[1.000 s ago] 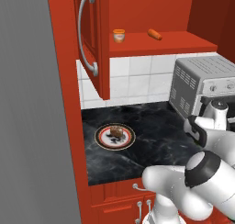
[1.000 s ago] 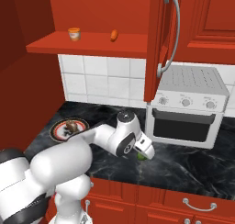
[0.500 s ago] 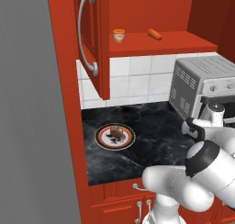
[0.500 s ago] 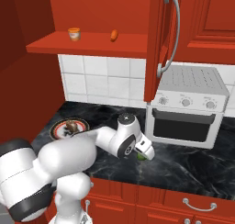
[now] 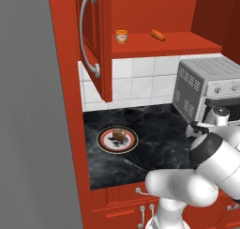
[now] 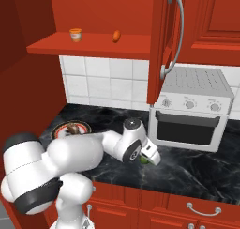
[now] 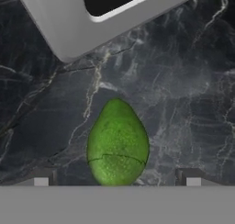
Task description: Pick the avocado and bread from the counter and place them on the plate. Then pick the jam from the cabinet and place it next to the plate. Lastly close the cabinet door.
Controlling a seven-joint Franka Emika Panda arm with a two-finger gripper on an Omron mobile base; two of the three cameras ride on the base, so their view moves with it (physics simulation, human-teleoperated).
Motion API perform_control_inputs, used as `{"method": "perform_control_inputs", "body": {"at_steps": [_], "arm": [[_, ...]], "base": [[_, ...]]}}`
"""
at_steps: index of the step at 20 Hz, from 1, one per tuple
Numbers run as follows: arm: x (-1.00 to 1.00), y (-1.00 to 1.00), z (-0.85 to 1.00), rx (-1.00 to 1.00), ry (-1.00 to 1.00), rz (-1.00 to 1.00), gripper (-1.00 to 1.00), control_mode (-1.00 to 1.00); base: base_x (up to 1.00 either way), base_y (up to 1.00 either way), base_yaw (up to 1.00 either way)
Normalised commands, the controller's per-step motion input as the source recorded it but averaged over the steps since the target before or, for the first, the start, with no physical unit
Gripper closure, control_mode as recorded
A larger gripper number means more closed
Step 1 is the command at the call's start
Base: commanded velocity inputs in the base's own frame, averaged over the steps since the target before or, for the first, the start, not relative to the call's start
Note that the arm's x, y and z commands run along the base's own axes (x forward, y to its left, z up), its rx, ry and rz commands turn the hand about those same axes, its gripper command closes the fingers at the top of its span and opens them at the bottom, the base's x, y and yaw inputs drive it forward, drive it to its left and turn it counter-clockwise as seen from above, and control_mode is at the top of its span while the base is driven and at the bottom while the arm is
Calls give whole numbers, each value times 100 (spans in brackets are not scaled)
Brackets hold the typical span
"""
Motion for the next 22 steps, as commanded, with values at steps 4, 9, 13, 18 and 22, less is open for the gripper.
{"method": "perform_control_inputs", "body": {"at_steps": [4,9,13,18,22], "arm": [[11,-4,-8,0,1,0,-100,-100],[14,0,-9,0,2,0,-100,-100],[8,-8,-13,0,3,0,-100,-100],[3,-10,-14,0,3,0,-100,-100],[7,-1,-11,0,3,0,-100,-100]], "base": [[0,0,0],[0,0,0],[0,0,0],[0,0,0],[0,0,0]]}}
